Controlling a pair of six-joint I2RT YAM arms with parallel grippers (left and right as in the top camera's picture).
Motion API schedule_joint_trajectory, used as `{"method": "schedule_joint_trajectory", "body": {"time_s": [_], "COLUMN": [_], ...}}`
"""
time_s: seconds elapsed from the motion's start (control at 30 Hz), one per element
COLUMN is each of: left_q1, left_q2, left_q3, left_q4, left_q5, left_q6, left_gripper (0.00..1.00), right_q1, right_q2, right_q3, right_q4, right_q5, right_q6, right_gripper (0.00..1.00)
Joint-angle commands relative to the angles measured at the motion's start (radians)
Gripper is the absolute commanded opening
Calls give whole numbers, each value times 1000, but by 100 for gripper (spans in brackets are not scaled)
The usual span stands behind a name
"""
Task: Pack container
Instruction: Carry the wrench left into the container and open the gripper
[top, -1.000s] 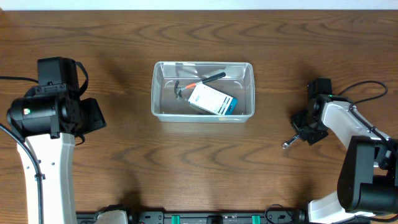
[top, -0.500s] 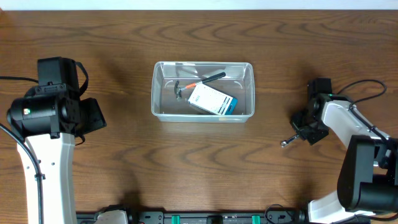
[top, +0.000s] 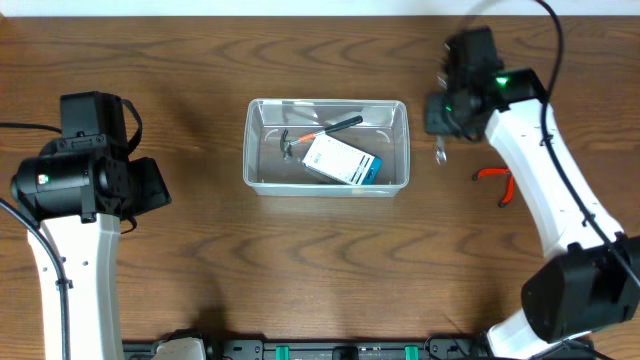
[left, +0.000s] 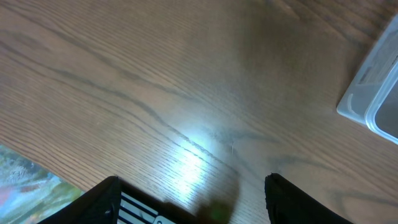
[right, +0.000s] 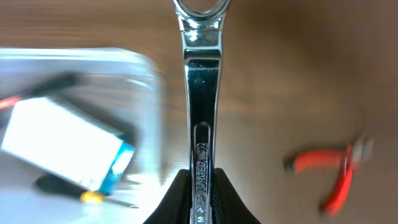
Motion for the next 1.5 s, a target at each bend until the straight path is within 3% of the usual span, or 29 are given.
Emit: {"method": "schedule_joint_trajectory", "body": {"time_s": [0.0,0.17,0.43,0.9,1.0,1.03,1.07,1.1,1.17,1.33,1.47], "left_q1": [4,4,4,4,4,4,4,4,4,4,4], "left_q2": [-1,-1,-1,-1,-1,-1,-1,-1,-1,-1,-1], "left_q3": [6,6,6,6,6,6,6,6,6,6,6], "left_q4": [-2,-2,-2,-2,-2,-2,-2,-2,-2,-2,-2], "left_q5": [-5,-5,-5,-5,-5,-5,-5,-5,-5,-5,-5], "left_q6": [-13,-13,-13,-13,-13,-13,-13,-13,-13,-13,-13], "left_gripper": [67,67,67,67,67,67,67,67,67,67,67], "right_q1": [90,192,241,248,248,248,248,249,249,238,175], "right_q2": [-23,-13,98,379,383,380,380,377,364,299,224], "right_q3": [93,101,97,97,97,99,100,102,119,265,408], "right_q4": [-6,10,34,-5,-15,-17,-18,-18,-19,-80,-97], "right_q5": [-88,-109,-265,-322,-322,-322,-322,-322,-322,-294,-95], "right_q6": [-405,-761,-1038,-1086,-1086,-1086,-1086,-1083,-1039,-863,-542], "right_gripper": [1,1,1,1,24,47,54,75,96,99,99]}}
